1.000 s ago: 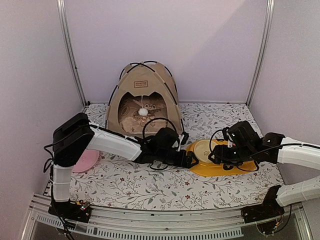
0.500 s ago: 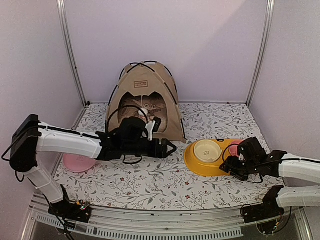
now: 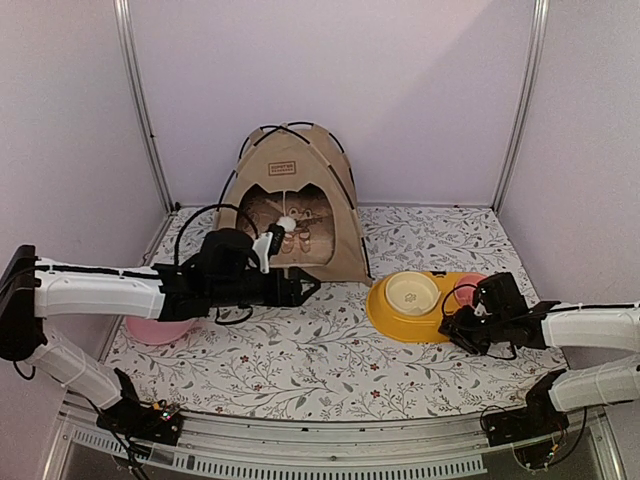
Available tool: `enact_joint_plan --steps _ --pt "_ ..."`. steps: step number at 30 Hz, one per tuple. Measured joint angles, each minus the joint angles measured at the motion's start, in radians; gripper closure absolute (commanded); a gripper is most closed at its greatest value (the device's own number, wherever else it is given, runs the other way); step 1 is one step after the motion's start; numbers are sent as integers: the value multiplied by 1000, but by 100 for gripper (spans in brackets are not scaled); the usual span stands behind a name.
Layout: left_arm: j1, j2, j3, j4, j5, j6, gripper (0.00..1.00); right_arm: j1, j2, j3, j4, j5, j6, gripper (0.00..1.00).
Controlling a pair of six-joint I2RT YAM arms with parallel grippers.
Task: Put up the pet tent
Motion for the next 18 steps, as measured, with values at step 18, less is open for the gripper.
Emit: enact_joint_plan --steps 18 --pt "22 -91 -48 -66 -31 0 14 -206 147 49 150 -83 -83 58"
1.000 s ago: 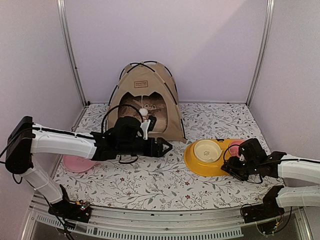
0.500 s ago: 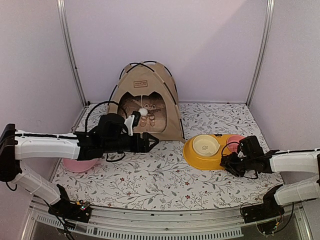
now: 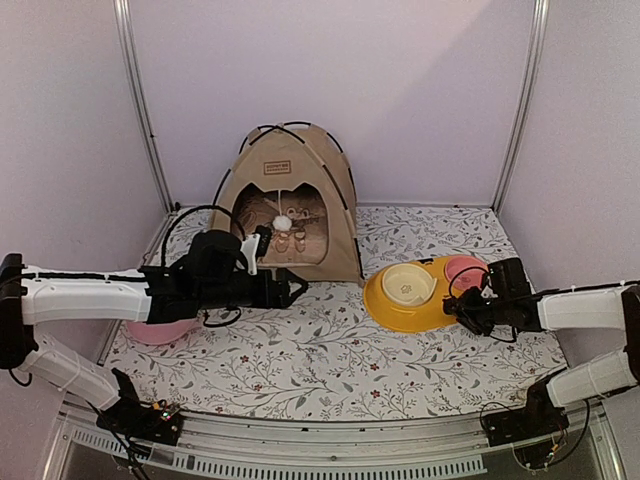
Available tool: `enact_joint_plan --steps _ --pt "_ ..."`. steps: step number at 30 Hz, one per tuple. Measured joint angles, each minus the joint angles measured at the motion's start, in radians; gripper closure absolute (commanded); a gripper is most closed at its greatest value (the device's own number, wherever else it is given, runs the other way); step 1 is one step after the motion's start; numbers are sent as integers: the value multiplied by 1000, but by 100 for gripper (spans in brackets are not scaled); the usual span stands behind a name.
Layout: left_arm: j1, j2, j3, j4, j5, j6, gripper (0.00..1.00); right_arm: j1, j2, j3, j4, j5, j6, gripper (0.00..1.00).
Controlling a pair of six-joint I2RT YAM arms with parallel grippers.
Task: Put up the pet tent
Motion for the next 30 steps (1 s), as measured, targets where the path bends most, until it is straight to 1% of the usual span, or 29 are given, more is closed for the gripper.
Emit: enact_joint_plan --steps 5,11,15,19,24,26,30 --pt "1 0 0 -2 -1 0 14 135 4 37 26 24 -14 58" --pt "1 0 0 -3 -2 0 14 241 -5 -16 86 24 8 58" --pt "2 2 0 -3 -1 0 14 306 75 8 158 3 7 59" --pt "2 2 0 -7 -2 0 14 375 183 92 204 -12 6 60" --pt "3 -2 0 -24 -10 0 14 399 261 153 267 -21 11 60" --pt "3 -6 0 -31 -15 0 14 390 283 168 269 -24 11 60" --pt "4 -24 0 -46 -23 0 14 352 305 182 270 -84 9 60"
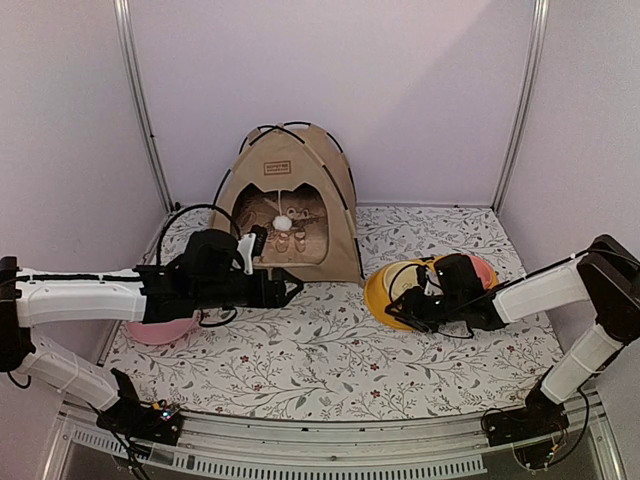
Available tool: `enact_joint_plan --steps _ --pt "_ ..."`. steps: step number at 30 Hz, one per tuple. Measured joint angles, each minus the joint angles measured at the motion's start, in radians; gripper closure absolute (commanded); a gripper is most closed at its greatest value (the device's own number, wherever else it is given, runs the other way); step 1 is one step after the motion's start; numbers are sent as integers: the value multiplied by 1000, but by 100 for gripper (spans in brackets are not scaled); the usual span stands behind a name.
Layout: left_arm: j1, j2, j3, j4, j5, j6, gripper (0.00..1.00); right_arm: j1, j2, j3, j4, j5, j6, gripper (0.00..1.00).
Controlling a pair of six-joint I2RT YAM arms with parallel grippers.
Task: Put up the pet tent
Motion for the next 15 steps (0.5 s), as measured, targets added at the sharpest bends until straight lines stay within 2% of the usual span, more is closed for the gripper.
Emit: enact_joint_plan --steps 7,15 --pt "1 -34 0 -14 -12 0 13 -125 66 56 -12 4 -45 60" --pt "1 -36 0 -32 -22 0 13 -145 135 159 -63 19 -96 59"
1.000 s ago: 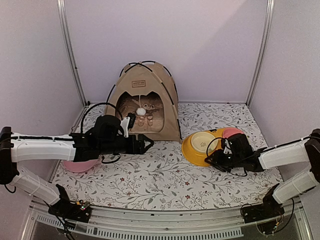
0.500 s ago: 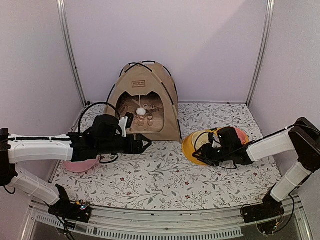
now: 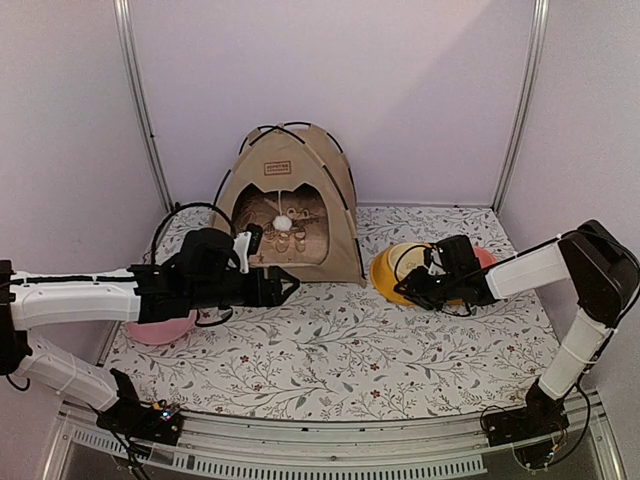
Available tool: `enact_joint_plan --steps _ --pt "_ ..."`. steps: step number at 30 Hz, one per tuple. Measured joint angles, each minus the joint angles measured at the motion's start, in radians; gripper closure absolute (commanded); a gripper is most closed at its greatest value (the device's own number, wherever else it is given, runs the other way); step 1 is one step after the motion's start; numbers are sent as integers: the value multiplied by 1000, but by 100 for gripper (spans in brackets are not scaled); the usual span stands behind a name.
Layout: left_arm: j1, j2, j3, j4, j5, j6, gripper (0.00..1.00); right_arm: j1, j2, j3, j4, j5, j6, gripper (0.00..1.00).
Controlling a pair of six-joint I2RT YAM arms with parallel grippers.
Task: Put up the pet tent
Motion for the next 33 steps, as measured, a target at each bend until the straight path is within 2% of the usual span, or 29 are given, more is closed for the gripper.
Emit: enact_joint_plan --steps 4,8,10,13,15,20,26,29,33 --pt "2 -23 0 -22 -10 3 13 -18 -24 4 -45 16 -35 58" --pt "15 -68 -2 -34 -27 18 11 -58 -130 -40 -87 55 -63 53" --pt "25 -92 -5 -36 -38 28 10 -79 -220 -66 -121 82 -81 41" --pt "43 -122 -6 -41 -59 50 4 -85 -326 -77 -167 127 -106 15" --pt "59 -139 -6 -51 -72 65 1 -85 -391 -78 -196 159 -132 1" --pt "124 -190 -12 -77 -106 101 0 -102 -531 -79 -265 247 -196 1" --pt "223 -274 -42 -100 -130 148 1 -166 -609 -81 -312 376 -282 1" --pt "283 -305 -63 -114 -130 169 1 -206 -656 -119 -268 421 -338 1" --pt "358 -313 -84 -135 -126 187 0 -261 -695 -235 -108 479 -448 1"
